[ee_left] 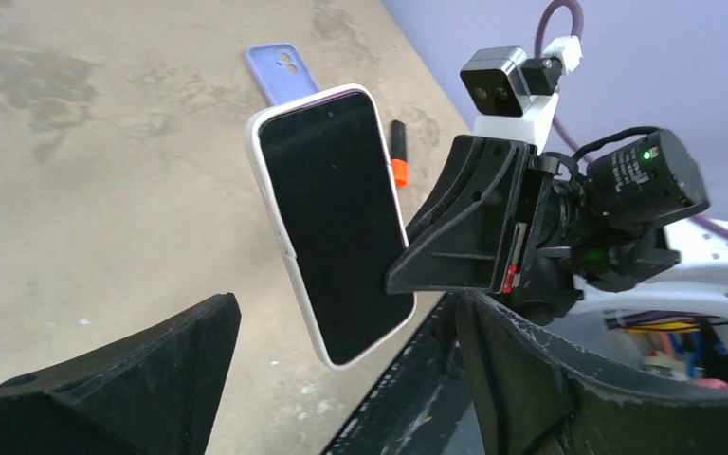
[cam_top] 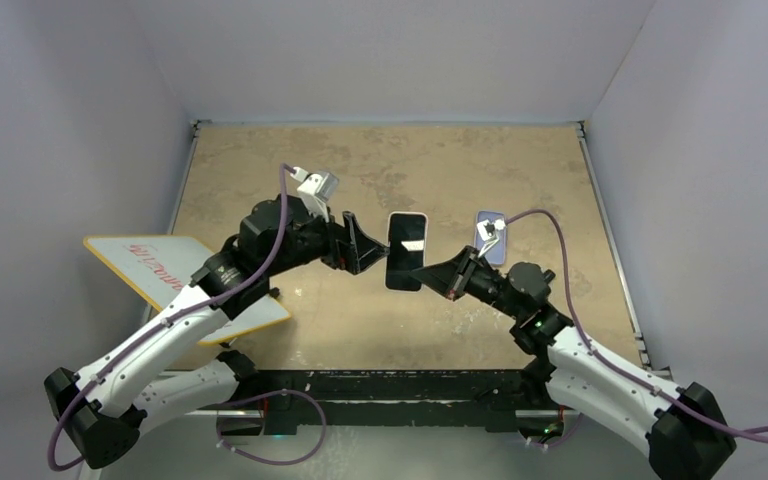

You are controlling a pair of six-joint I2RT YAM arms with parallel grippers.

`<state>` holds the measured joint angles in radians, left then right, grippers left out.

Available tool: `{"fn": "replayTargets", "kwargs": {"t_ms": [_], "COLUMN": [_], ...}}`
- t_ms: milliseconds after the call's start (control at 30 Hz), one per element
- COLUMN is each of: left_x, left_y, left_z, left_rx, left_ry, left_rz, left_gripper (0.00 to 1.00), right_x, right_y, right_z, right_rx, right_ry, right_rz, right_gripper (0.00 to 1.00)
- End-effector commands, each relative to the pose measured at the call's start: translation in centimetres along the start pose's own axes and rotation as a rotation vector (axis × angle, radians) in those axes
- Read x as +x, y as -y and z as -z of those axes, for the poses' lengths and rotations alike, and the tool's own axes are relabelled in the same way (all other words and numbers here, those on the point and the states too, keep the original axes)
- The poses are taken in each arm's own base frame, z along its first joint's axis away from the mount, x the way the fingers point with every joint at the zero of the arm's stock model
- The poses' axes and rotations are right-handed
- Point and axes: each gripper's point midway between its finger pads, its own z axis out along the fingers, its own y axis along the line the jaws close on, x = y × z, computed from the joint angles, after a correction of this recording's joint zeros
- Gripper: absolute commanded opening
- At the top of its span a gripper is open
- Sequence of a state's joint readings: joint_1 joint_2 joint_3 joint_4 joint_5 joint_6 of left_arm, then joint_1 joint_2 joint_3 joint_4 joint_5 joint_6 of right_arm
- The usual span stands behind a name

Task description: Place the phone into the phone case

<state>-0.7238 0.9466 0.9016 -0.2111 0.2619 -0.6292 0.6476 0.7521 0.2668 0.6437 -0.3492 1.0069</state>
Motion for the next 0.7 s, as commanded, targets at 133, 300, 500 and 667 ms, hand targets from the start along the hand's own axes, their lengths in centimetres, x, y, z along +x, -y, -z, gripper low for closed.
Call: {"fn": "replayTargets", "kwargs": {"t_ms": [133,300,500,667], "left_x": [-2.1,-0.8,0.7,1.4], "left_y": [-1.8,-3.5,-4.3,-4.2], "left_z": [2.1,2.2,2.3,2.2], "left_rx": [-0.145,-0.192,-0.178,-0.149], "left_ry": [-0.033,-0.102,-0.099,-0.109], "left_rz": [-0.276,-0.353,-0.368,-0.369], "left_gripper": [0.9,0.91,0.91,0.91], "right_x": [-5.7,-8.6,-8.7,-8.0], "right_y": [3.4,8.8,13.4,15.5], "right_z": [-4.5,-7.5,-11.3,-12.3], "right_rx": [0.242,0.289,0.258,0.27], "right_ry": [0.077,0.017,-0.159,-0.234], "right_rz": [0.189,0.154,0.082,0.05], "right_gripper": [0.0,0.0,0.0,0.0]}}
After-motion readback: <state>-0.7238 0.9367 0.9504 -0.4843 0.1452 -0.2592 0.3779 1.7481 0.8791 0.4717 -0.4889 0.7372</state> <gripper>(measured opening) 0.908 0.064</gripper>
